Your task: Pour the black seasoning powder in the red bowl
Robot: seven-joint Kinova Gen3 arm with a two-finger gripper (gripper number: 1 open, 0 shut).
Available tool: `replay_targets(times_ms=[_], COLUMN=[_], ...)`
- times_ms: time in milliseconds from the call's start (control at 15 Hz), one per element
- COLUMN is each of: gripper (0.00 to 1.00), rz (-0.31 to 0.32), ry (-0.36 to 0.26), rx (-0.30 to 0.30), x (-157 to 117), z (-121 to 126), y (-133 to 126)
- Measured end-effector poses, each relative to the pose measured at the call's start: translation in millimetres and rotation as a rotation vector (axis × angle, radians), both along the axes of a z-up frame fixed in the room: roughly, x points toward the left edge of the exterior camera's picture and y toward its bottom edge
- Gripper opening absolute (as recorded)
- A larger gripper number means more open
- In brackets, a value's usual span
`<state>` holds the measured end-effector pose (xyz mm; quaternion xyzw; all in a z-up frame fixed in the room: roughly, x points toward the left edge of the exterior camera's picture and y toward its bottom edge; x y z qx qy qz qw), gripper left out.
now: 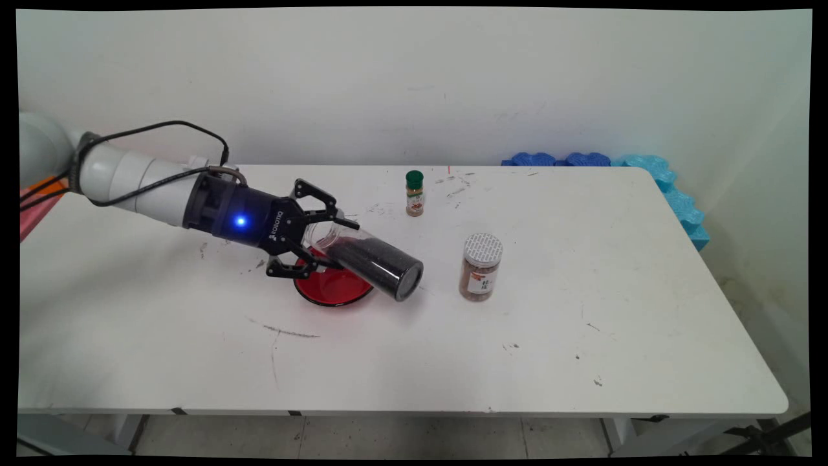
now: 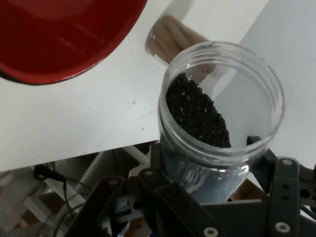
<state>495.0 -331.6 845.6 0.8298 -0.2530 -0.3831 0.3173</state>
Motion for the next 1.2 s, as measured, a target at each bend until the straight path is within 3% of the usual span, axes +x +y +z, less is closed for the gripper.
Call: replay_targets(times_ms=[1200], gripper=[0.0], rz=[0.165], ry=[0.142], rx=[0.159], x=[-6], z=[-20], y=[-7])
